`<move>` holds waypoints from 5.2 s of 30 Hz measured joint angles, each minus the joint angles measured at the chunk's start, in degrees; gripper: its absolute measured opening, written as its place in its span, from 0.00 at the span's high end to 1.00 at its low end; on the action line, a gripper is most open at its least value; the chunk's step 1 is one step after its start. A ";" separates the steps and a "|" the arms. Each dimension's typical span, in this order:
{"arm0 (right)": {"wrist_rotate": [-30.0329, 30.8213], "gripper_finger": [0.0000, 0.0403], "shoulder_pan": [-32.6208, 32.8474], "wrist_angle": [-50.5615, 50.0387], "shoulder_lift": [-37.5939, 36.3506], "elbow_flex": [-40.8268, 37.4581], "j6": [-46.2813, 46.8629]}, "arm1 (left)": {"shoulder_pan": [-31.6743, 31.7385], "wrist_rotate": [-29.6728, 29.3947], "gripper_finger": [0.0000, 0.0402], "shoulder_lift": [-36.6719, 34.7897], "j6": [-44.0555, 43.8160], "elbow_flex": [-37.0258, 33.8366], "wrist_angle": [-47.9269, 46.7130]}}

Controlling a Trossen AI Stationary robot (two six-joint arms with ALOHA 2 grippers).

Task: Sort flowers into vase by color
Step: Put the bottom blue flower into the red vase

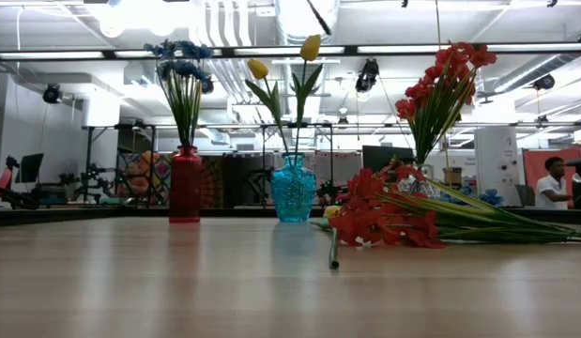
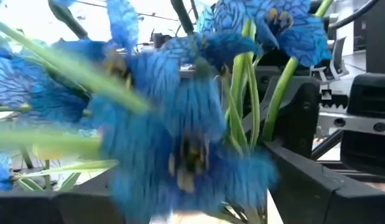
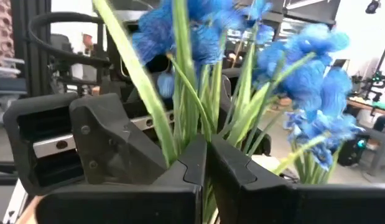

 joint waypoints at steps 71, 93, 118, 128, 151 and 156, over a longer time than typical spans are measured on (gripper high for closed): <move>1.43 0.51 0.08 -35.80 -16.47 0.04 14.09 | -2.28 -17.92 0.98 -32.54 -25.32 -1.59 -56.83; 1.46 0.51 -2.68 -33.41 -11.89 -0.04 15.57 | 11.42 -16.58 0.99 -33.20 -24.37 -6.91 -57.42; 1.44 0.51 -8.42 -35.53 -11.56 -0.07 11.10 | 21.33 -6.31 0.99 -33.27 -15.27 -6.77 -51.12; 1.42 0.51 -9.06 -39.46 -11.54 -0.20 11.25 | 22.82 -6.01 0.99 -33.18 -15.43 -7.04 -51.05; 1.20 0.51 -18.01 -42.48 -12.28 0.04 7.13 | 23.80 -4.05 0.99 -31.63 -10.72 -7.95 -49.73; 1.20 0.51 -18.01 -42.48 -12.28 0.04 7.08 | 23.89 -3.67 0.99 -31.68 -10.75 -9.01 -47.73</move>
